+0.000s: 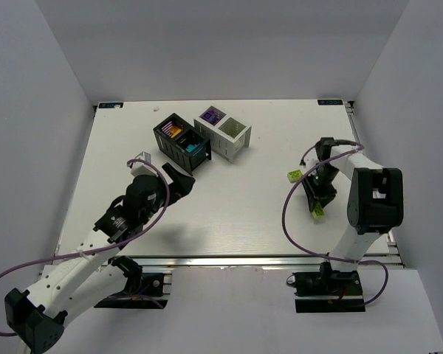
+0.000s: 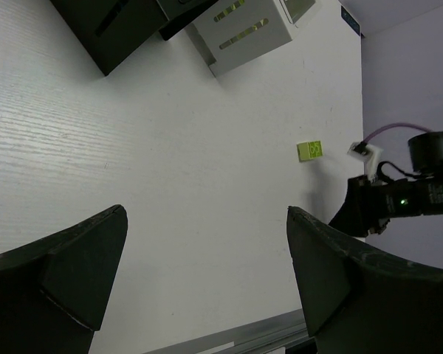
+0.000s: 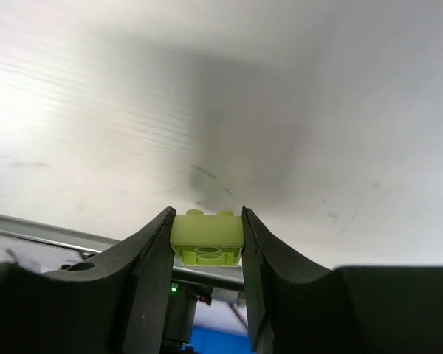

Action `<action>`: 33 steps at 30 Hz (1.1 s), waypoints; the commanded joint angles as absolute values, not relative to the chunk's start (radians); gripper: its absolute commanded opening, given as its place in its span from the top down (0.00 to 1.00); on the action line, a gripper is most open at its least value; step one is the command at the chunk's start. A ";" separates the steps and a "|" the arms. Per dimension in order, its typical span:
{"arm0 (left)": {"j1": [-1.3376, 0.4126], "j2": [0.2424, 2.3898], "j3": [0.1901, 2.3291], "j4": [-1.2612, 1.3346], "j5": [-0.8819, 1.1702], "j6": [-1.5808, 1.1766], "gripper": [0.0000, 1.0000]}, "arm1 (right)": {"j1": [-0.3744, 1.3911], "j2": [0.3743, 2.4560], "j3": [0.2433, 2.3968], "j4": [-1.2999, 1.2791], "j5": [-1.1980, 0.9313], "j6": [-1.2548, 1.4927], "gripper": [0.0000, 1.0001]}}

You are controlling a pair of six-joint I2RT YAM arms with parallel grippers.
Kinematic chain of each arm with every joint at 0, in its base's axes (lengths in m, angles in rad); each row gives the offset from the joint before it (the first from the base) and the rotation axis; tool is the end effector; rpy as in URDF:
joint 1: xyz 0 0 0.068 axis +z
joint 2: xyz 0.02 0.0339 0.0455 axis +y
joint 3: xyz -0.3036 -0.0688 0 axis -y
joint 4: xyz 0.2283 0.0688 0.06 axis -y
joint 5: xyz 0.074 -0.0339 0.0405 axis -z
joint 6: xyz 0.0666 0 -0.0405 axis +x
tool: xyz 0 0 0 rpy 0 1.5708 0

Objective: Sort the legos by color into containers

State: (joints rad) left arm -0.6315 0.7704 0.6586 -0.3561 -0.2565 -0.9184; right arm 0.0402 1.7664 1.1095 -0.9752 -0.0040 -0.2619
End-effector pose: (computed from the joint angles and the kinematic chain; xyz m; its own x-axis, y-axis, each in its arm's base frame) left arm 0.1385 -0.0804 0.2967 -0.5295 -0.5650 -0.6328 -0.0535 0.7667 -0.6398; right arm 0.2876 0.0118 0.1791 -0.9530 -0.2975 0.0581 -0.2968 0.9547 0.0197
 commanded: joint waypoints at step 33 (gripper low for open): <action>-0.629 0.790 0.716 -0.429 -0.259 -0.951 0.02 | 0.403 2.114 1.999 -0.262 -0.439 -0.166 0.82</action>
